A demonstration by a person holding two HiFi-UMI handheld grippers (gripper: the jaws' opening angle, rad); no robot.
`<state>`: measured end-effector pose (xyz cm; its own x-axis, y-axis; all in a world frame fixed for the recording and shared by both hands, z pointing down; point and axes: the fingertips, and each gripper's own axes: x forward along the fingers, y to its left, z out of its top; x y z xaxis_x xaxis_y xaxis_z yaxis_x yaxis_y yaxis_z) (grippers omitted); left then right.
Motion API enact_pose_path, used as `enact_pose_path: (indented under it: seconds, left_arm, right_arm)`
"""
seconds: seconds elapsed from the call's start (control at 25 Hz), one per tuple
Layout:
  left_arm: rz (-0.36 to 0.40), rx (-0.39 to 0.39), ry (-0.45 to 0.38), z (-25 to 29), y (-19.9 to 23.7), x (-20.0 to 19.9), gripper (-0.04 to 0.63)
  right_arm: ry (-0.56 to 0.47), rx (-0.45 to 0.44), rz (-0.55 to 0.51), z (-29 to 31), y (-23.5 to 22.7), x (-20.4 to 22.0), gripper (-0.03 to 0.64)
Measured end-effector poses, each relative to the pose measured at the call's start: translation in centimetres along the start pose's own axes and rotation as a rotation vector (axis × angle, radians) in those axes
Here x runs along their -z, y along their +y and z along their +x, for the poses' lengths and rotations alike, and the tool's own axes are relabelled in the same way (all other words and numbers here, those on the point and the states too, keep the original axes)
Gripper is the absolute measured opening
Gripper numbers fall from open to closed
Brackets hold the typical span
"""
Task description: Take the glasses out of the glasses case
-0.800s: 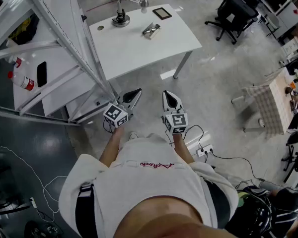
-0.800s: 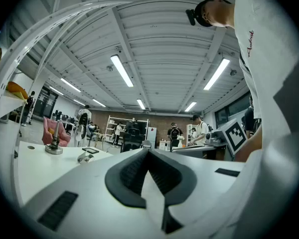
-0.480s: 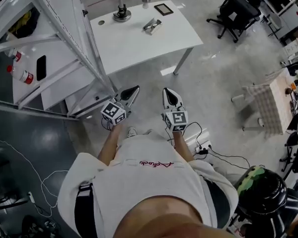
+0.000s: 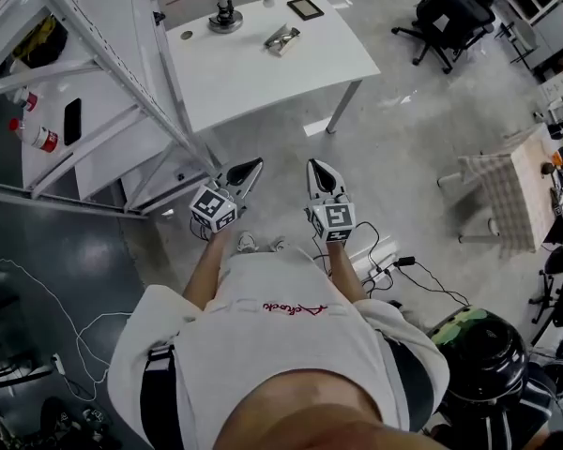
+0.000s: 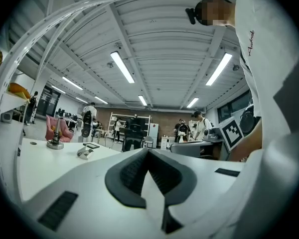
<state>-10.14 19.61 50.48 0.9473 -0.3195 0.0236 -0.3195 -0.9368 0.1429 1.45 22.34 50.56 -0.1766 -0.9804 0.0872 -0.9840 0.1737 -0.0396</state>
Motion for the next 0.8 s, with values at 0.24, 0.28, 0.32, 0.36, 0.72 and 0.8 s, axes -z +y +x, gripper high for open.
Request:
enact_pose_path:
  seconds: [0.24, 0.28, 0.32, 0.36, 0.72, 0.8]
  left_arm:
    - [-0.001, -0.014, 0.005, 1.5, -1.3, 0.7, -0.009]
    - [-0.002, -0.017, 0.004, 1.6, -1.5, 0.8, -0.009]
    - [-0.003, -0.02, 0.002, 1.8, -1.7, 0.8, -0.009]
    - [-0.003, -0.023, -0.001, 2.0, -1.8, 0.8, -0.009]
    - [-0.014, -0.023, 0.004, 4.1, -2.8, 1.5, -0.009]
    - [-0.015, -0.027, -0.002, 4.4, -2.4, 1.4, -0.009]
  right_arm:
    - [-0.002, -0.023, 0.007, -0.9, -1.4, 0.6, -0.002]
    - [-0.003, -0.027, 0.006, -1.1, -1.5, 0.6, -0.002]
    - [-0.003, -0.031, 0.005, -1.2, -1.7, 0.6, -0.002]
    - [-0.004, -0.034, 0.004, -1.3, -1.9, 0.6, 0.0]
    - [0.003, -0.045, -0.005, -1.8, -3.8, 0.9, -0.002]
    - [0.003, -0.053, -0.005, -1.5, -3.9, 1.0, -0.002]
